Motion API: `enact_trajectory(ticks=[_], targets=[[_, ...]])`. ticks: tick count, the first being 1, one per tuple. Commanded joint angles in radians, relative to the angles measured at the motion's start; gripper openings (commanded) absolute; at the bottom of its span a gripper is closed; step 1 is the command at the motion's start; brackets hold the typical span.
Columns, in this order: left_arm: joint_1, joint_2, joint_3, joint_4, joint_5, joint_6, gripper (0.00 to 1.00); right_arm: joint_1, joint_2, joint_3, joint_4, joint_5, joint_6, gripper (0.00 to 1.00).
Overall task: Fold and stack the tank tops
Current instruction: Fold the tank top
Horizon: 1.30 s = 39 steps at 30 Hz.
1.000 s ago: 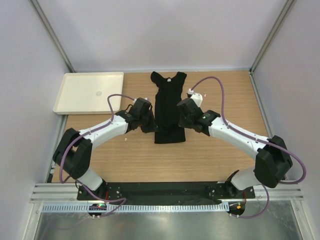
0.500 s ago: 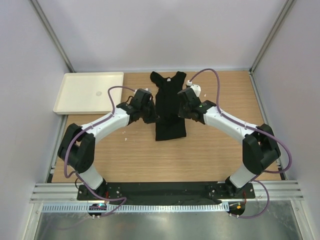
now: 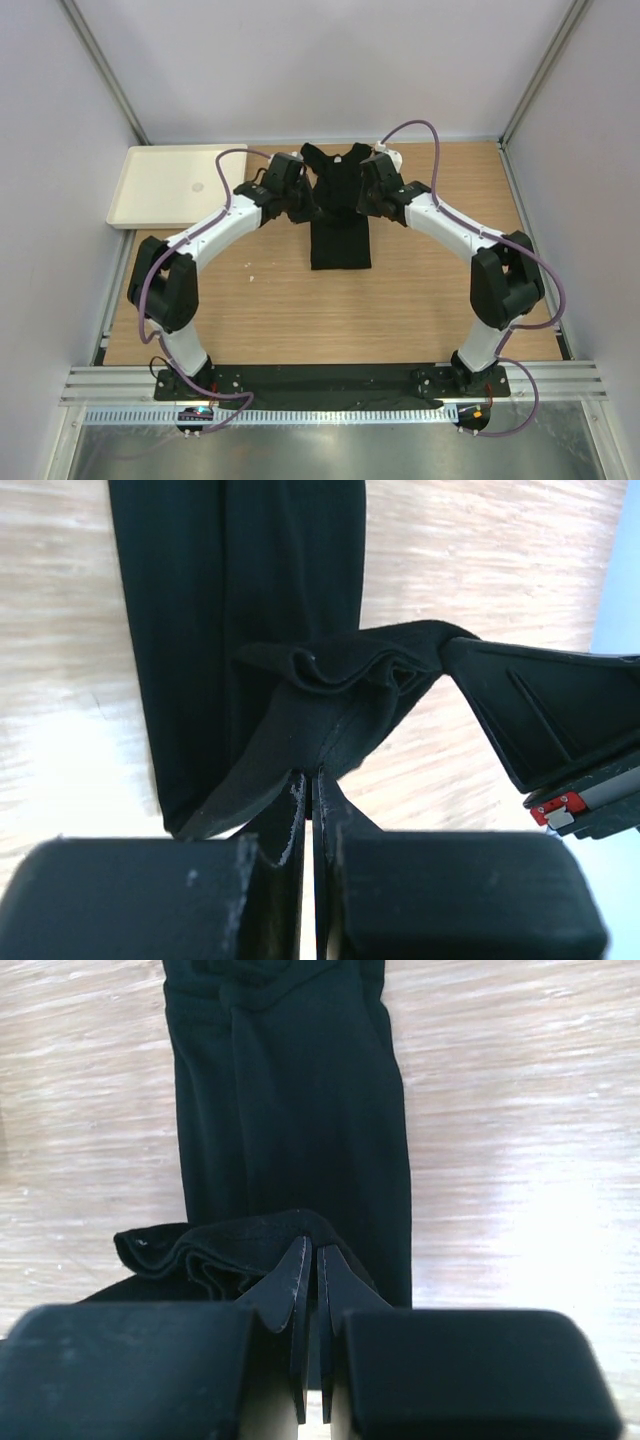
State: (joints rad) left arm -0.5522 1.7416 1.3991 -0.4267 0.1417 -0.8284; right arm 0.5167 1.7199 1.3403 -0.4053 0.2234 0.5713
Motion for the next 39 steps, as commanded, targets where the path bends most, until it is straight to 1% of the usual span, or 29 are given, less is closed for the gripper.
enact_trajectory(ticks=[1,9,17,19,20,22,24,25,26,27,28,29,30,31,32,33,34,36,37,39], targets=[[0.017,0.035,0.069,-0.032,0.006,0.029,0.0,-0.018,0.03,0.066,0.028,-0.027,-0.03,0.01],[0.05,0.144,0.164,-0.05,0.024,0.041,0.0,-0.041,0.105,0.115,0.04,-0.033,-0.036,0.01],[0.08,0.277,0.262,-0.044,0.045,0.04,0.0,-0.067,0.219,0.204,0.043,-0.041,-0.041,0.01],[0.081,0.301,0.274,-0.038,0.045,0.031,0.0,-0.069,0.237,0.235,0.037,-0.03,-0.037,0.01],[0.087,0.315,0.29,-0.035,0.045,0.026,0.0,-0.07,0.266,0.25,0.02,0.002,-0.033,0.01],[0.089,0.351,0.307,-0.029,0.053,0.017,0.0,-0.075,0.29,0.272,0.01,0.002,-0.031,0.01],[0.09,0.371,0.327,-0.018,0.047,0.008,0.0,-0.079,0.322,0.283,0.014,0.001,-0.022,0.04],[0.09,0.387,0.334,-0.015,0.038,0.006,0.0,-0.08,0.331,0.299,0.016,0.001,-0.019,0.08],[0.093,0.398,0.353,-0.015,0.035,0.005,0.0,-0.081,0.343,0.312,0.014,-0.002,-0.018,0.18],[0.095,0.406,0.363,-0.015,0.035,-0.001,0.03,-0.083,0.369,0.33,-0.015,0.013,-0.013,0.24],[0.095,0.424,0.389,-0.015,0.044,0.002,0.11,-0.083,0.377,0.361,-0.032,0.022,-0.01,0.33],[0.097,0.432,0.405,-0.023,0.05,0.011,0.22,-0.084,0.38,0.368,-0.049,0.025,-0.013,0.44],[0.097,0.434,0.417,-0.032,0.058,0.018,0.4,-0.083,0.366,0.372,-0.053,0.037,-0.01,0.5],[0.097,0.417,0.419,-0.041,0.056,0.026,0.46,-0.083,0.35,0.355,-0.053,0.048,-0.01,0.55],[0.097,0.401,0.407,-0.041,0.05,0.034,0.52,-0.083,0.328,0.338,-0.049,0.054,-0.011,0.63],[0.094,0.376,0.393,-0.043,0.041,0.052,0.6,-0.086,0.278,0.318,-0.034,0.059,-0.022,0.64],[0.095,0.352,0.353,-0.038,0.033,0.058,0.63,-0.084,0.252,0.277,-0.03,0.057,-0.024,0.66],[0.092,0.27,0.304,-0.026,0.029,0.071,0.68,-0.086,0.186,0.222,-0.009,0.044,-0.033,0.67],[0.09,0.245,0.278,-0.024,0.03,0.081,0.69,-0.087,0.123,0.154,0.0,0.009,-0.033,0.67],[0.077,0.168,0.195,-0.023,0.033,0.089,0.7,-0.087,0.061,0.093,0.011,-0.031,-0.033,0.67]])
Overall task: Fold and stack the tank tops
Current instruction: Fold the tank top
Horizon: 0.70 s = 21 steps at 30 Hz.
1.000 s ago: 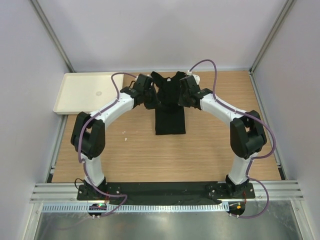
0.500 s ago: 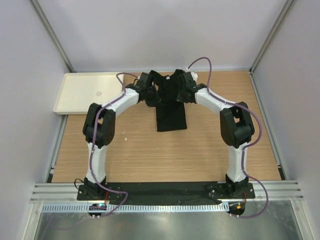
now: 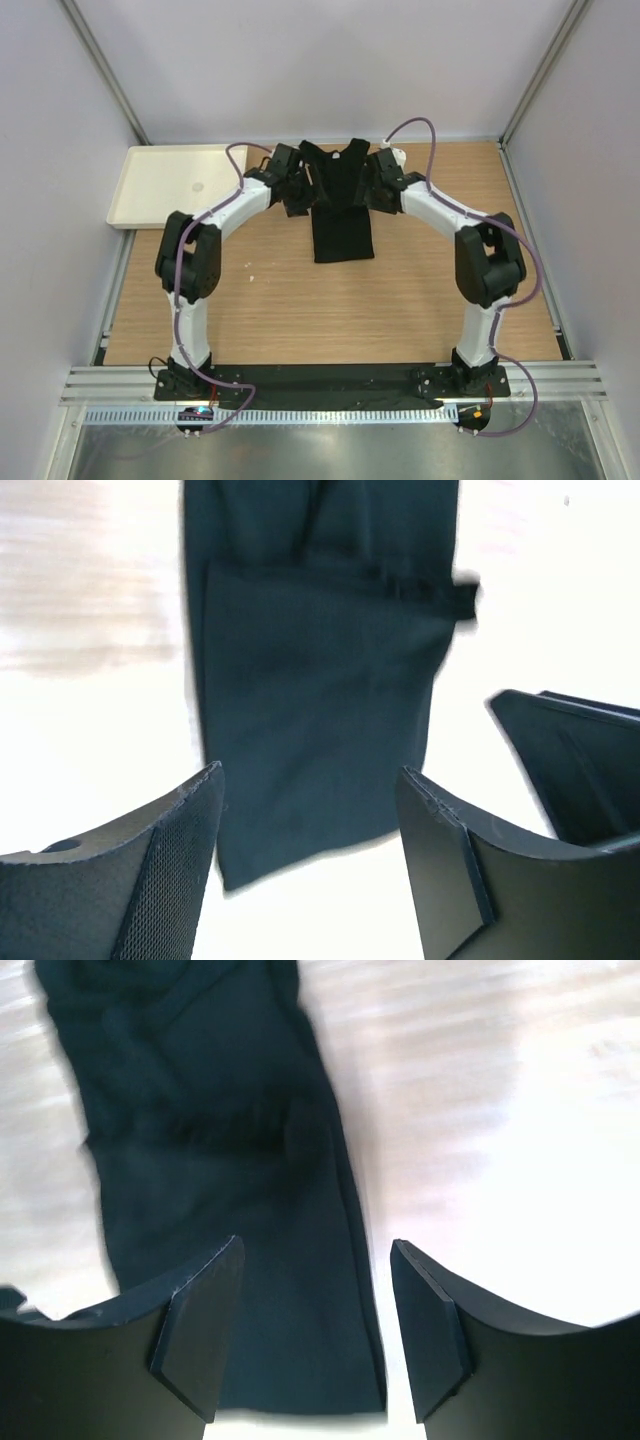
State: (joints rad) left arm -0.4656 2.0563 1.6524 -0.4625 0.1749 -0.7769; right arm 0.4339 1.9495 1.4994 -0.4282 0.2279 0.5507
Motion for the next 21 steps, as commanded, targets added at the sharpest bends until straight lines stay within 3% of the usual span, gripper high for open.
enact_trajectory(ticks=[1,9,21], targets=[[-0.021,-0.172,-0.119,0.016,-0.003,0.037,0.7,-0.003,-0.217,-0.114,0.026,-0.047,-0.009,0.67],[-0.125,-0.337,-0.359,0.067,-0.02,0.007,0.68,-0.004,-0.324,-0.333,0.016,-0.216,0.009,0.64],[-0.157,-0.243,-0.477,0.153,-0.021,-0.015,0.62,-0.004,-0.207,-0.383,0.034,-0.311,0.021,0.53]])
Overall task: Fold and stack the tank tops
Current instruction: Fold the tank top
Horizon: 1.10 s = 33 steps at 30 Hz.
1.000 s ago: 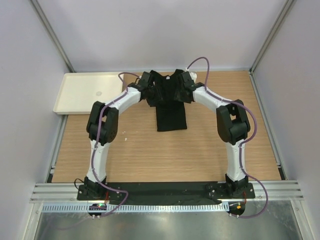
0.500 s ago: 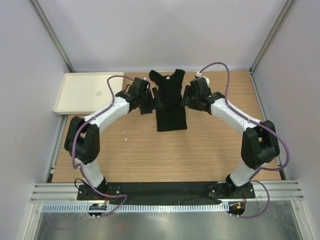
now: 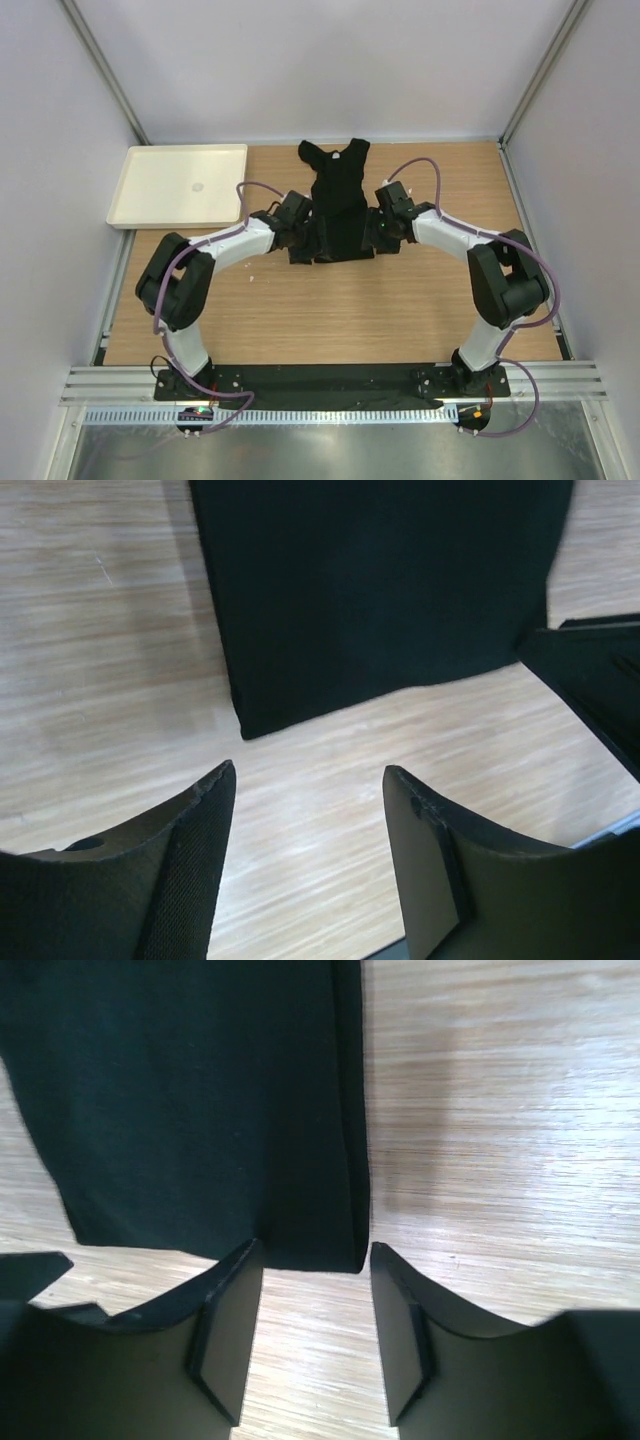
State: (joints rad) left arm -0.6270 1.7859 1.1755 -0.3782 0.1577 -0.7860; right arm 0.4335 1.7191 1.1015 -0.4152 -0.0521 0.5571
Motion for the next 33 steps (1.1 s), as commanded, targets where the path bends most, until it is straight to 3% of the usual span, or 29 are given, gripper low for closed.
enact_trajectory(ticks=[1,7,9,10,11,14,21,27,28,29,32,33], targets=[[0.004,0.052,0.003,0.07,-0.004,-0.006,0.61,-0.003,0.03,0.014,0.019,-0.029,0.02,0.51],[0.006,0.115,0.026,0.099,-0.009,-0.01,0.53,-0.002,0.054,-0.008,0.062,-0.026,0.046,0.41],[0.006,0.132,0.039,0.102,-0.007,-0.012,0.42,-0.004,0.056,-0.011,0.061,-0.025,0.049,0.31],[0.006,0.135,0.041,0.102,-0.007,-0.012,0.34,-0.003,0.054,-0.012,0.062,-0.026,0.047,0.16],[0.006,0.133,0.041,0.102,-0.004,-0.01,0.2,-0.002,0.047,-0.015,0.055,-0.031,0.049,0.08],[0.004,0.1,0.007,0.101,0.003,-0.007,0.0,-0.001,-0.01,-0.055,0.047,-0.066,0.052,0.01],[-0.128,-0.187,-0.259,0.102,-0.07,-0.028,0.0,0.056,-0.335,-0.346,0.026,-0.137,0.092,0.01],[-0.307,-0.383,-0.5,0.153,-0.142,-0.169,0.0,0.244,-0.597,-0.523,-0.048,-0.043,0.211,0.15],[-0.327,-0.408,-0.548,0.171,-0.148,-0.191,0.0,0.261,-0.625,-0.532,-0.06,-0.026,0.225,0.21],[-0.371,-0.43,-0.565,0.171,-0.185,-0.209,0.0,0.272,-0.657,-0.532,-0.071,-0.008,0.237,0.35],[-0.428,-0.503,-0.616,0.171,-0.224,-0.259,0.0,0.281,-0.728,-0.476,-0.1,0.047,0.224,0.6],[-0.433,-0.519,-0.626,0.17,-0.227,-0.271,0.0,0.281,-0.718,-0.453,-0.105,0.088,0.202,0.64]])
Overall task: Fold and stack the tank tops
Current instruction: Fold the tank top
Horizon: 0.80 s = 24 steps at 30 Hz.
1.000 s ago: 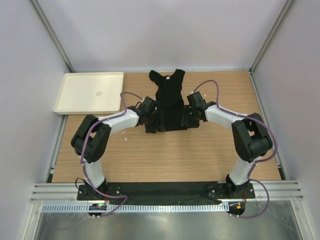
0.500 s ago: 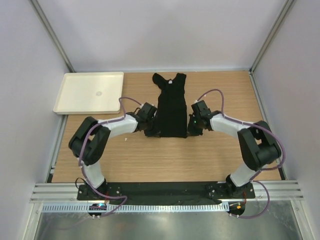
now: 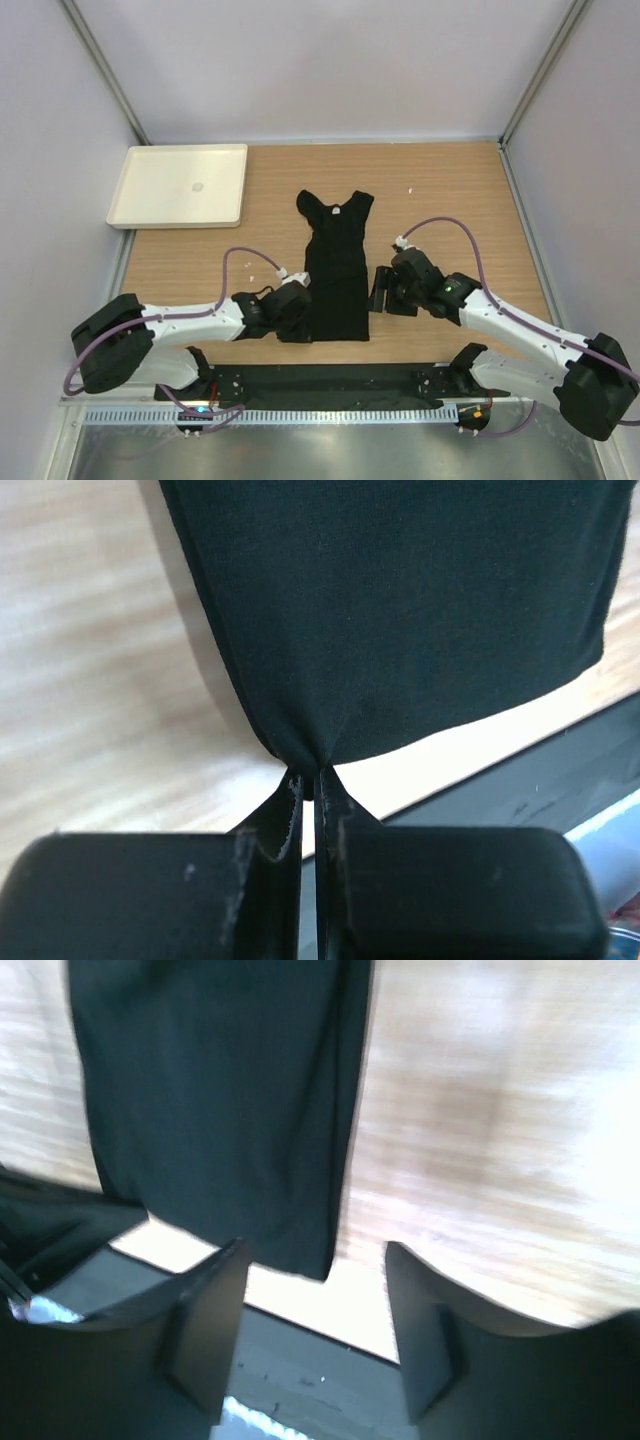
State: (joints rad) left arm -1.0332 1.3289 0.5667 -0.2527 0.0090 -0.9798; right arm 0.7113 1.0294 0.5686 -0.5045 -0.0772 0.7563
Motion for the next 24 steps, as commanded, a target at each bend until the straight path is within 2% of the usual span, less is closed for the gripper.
enact_trajectory(ticks=[1,3,7,12,16,24], targets=[[-0.03,-0.083,-0.037,0.043,-0.078,-0.082,0.0,0.002,-0.011,0.105,-0.019,0.12,-0.011,0.66],[-0.044,-0.103,-0.056,0.041,-0.078,-0.095,0.0,0.004,0.047,0.195,-0.011,0.122,-0.055,0.65],[-0.062,-0.135,-0.108,0.038,-0.078,-0.117,0.0,0.004,0.228,0.344,-0.026,0.174,-0.107,0.56],[-0.079,-0.195,-0.151,0.038,-0.08,-0.138,0.04,0.001,0.401,0.462,0.055,0.169,-0.15,0.56],[-0.08,-0.214,-0.168,0.033,-0.078,-0.143,0.05,0.002,0.556,0.659,0.047,0.154,-0.196,0.57],[-0.103,-0.223,-0.208,0.062,-0.081,-0.172,0.03,0.001,0.907,0.977,0.089,0.01,-0.216,0.53]])
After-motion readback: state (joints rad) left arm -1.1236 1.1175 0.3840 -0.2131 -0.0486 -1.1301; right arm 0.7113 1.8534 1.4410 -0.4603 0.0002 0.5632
